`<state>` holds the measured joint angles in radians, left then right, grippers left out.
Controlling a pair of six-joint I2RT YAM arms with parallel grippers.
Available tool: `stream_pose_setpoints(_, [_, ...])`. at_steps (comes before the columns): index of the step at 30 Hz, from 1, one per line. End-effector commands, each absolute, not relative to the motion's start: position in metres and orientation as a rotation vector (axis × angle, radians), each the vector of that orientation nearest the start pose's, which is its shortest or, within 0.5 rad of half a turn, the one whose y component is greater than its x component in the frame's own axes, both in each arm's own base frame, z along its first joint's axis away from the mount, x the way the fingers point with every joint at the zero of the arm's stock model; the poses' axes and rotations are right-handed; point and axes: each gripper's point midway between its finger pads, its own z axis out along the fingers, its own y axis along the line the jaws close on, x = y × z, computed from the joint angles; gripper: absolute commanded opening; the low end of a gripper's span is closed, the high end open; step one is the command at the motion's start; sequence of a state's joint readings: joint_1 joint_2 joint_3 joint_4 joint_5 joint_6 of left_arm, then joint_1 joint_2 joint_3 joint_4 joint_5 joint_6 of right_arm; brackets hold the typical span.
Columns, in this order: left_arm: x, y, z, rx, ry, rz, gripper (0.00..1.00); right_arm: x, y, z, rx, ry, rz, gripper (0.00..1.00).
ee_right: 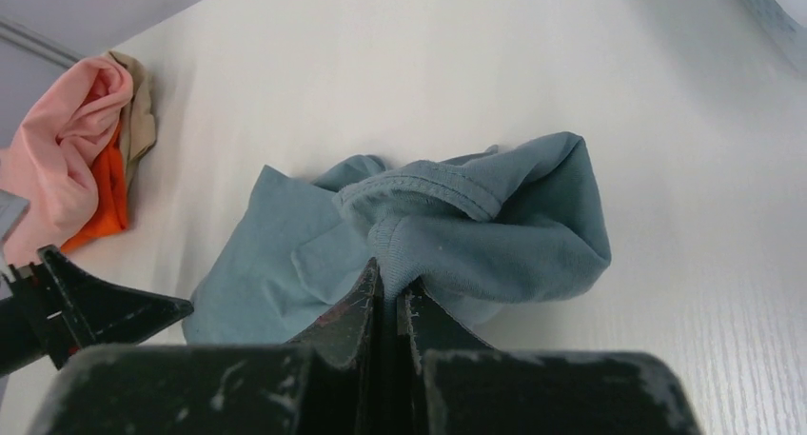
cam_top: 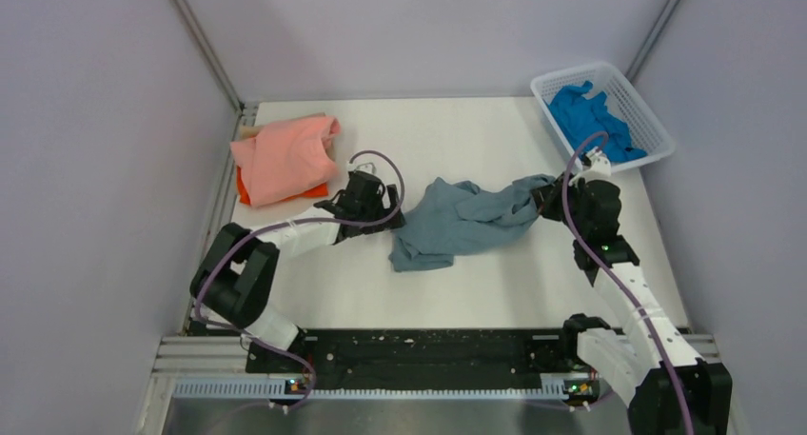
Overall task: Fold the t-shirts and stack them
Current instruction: Flatten out the tshirt
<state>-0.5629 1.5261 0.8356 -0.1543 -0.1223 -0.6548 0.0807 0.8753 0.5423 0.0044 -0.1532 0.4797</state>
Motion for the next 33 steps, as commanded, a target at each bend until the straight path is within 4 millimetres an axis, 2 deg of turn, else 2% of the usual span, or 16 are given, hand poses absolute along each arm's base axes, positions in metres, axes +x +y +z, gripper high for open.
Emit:
stream_pose_setpoints(1, [0.324,-0.241,0.055,-0.162,2.485,-0.725,0.97,0.325,0.067,0.200,0.255,1.830,0.499,0.00])
stream_pose_setpoints(4, [0.319,-0.256,0.051,-0.127,2.506,-0.836,0.96,0.326,0.066,0.200,0.260,1.830,0.493,0.00])
stream_pose_setpoints(6, [0.315,-0.266,0.059,-0.095,2.485,-0.932,0.95,0.326,0.066,0.199,0.262,1.832,0.491,0.00])
stream_pose_setpoints(13, [0.290,-0.291,0.092,0.054,2.426,-1.065,0.94,0.327,0.064,0.198,0.264,1.832,0.482,0.00])
stream_pose_setpoints(15, [0.285,-0.294,0.100,0.078,2.417,-1.026,0.92,0.326,0.065,0.198,0.262,1.832,0.483,0.00])
stream_pose_setpoints(19, [0.284,-0.279,0.104,0.026,2.450,-0.768,0.91,0.326,0.065,0.199,0.257,1.830,0.486,0.00])
stream_pose_setpoints(21, [0.284,-0.276,0.108,0.017,2.447,-0.721,0.91,0.326,0.066,0.199,0.255,1.831,0.487,0.00])
stream_pose_setpoints(28, [0.283,-0.283,0.118,0.056,2.426,-0.715,0.89,0.324,0.065,0.200,0.252,1.828,0.482,0.00])
stream_pose_setpoints(33, [0.286,-0.295,0.119,0.091,2.411,-0.756,0.83,0.323,0.067,0.200,0.245,1.830,0.491,0.00])
